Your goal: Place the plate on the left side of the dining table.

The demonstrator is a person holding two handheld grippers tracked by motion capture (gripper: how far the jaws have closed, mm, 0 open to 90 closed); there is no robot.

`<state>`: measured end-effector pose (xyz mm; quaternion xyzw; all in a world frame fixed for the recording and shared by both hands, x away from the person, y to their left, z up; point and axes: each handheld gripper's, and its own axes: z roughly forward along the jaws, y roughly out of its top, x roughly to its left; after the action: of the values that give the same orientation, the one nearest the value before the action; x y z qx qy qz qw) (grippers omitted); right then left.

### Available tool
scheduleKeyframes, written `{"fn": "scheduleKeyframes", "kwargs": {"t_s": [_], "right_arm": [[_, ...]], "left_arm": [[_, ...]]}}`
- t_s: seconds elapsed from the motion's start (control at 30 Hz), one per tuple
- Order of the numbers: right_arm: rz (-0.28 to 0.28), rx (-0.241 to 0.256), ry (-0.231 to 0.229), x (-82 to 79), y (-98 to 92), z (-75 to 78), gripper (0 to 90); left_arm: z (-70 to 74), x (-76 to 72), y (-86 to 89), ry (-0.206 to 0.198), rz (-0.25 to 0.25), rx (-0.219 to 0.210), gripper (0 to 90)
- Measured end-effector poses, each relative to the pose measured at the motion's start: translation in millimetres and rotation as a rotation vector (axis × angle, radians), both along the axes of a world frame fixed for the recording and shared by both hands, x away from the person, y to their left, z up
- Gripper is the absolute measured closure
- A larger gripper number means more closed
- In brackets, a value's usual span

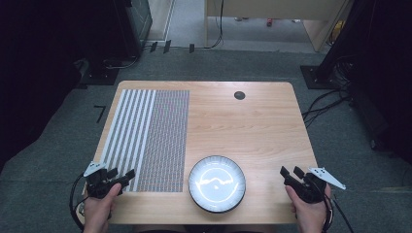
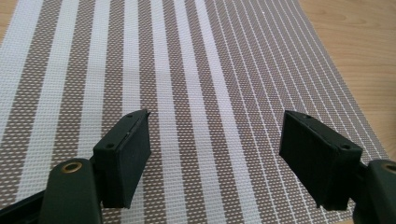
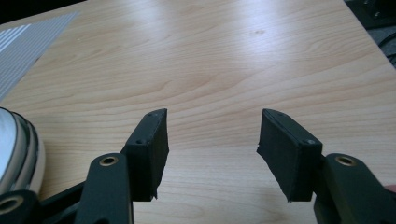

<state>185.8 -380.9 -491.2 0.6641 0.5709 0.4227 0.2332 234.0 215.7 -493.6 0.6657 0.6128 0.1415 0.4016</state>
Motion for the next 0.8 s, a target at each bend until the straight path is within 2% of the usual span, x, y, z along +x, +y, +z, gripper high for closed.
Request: {"fn": "scheduleKeyframes", "kwargs": {"t_s": [0.1,0.2,0.3,0.8], "right_arm": [[0.008,0.001,-0.001,0.2,3.7,1.3,45.4],[0.026,0.001,-0.021,-0.6,11.0,2.9,53.8],[0.048,0.009,-0.022,-1.0,17.9,4.5,56.3],[0.104,0.024,-0.027,-1.2,37.3,6.4,62.1]], "left_arm": [[0.8,-0.2,-3.2,-0.003,-0.012,-0.002,25.2],[1.2,-0.3,-9.2,-0.009,-0.028,-0.007,26.1],[1.8,-0.4,-12.5,-0.013,-0.041,-0.011,28.2],[3.4,-1.6,-42.1,-0.025,-0.098,-0.005,33.9]]}}
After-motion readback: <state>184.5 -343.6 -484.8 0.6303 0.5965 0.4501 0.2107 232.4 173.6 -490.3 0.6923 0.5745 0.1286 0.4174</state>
